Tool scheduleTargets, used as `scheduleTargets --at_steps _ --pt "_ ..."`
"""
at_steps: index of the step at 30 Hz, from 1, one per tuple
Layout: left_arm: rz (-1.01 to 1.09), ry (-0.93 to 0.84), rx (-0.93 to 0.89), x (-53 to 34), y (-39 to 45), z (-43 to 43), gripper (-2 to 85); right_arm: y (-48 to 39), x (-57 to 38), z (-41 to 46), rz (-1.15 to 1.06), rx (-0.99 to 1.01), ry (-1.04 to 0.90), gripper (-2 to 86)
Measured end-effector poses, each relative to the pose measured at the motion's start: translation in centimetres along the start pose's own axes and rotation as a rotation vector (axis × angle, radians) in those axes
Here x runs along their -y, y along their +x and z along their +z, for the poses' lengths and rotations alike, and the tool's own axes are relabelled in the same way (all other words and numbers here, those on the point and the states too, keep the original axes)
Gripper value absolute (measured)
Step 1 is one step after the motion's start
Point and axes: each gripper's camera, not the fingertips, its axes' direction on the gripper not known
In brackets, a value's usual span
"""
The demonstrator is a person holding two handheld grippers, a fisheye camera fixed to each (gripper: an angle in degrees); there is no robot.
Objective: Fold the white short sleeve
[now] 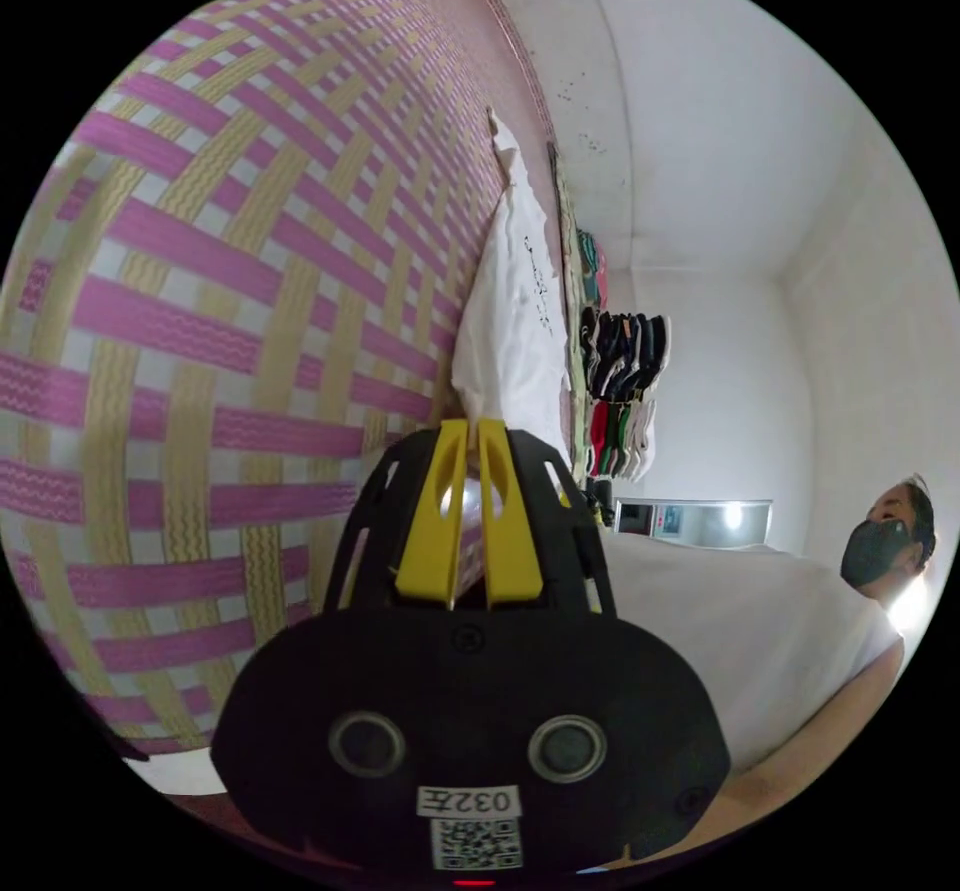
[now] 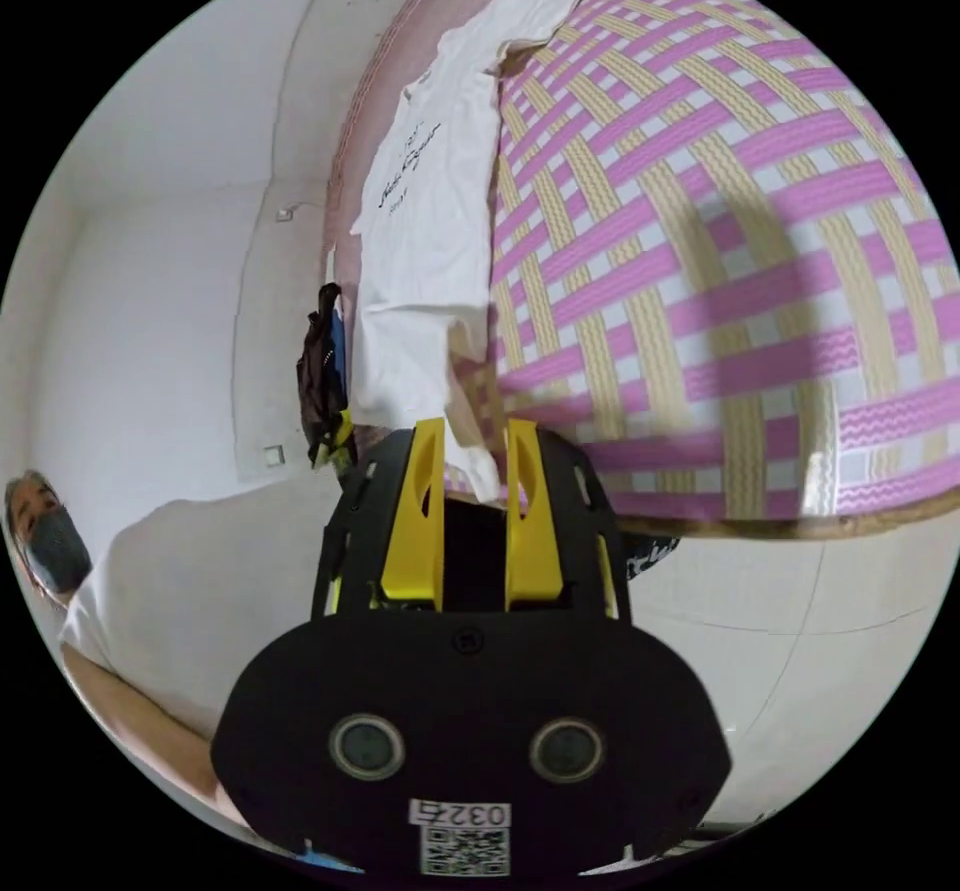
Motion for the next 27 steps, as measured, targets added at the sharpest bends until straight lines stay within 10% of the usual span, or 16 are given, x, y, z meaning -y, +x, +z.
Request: scheduleTargets --at_steps 11,16,27 --pt "0.006 0.051 -0.095 -2.0 0.6 -6.4 -1.5 -5.4 -4.7 1.0 -0.194 -0.149 -0.274 1.0" --pt "0.128 0.243 -0.392 -2.4 4.6 -12.2 -1.5 -11.2 -5.2 -8.8 -0.362 0.133 -0.081 -0.6" --pt "1.185 0.463 -0.841 -5.6 39.0 -32.0 -1.3 -41.1 -16.8 -36.8 -1.337 0.252 0.380 -0.9"
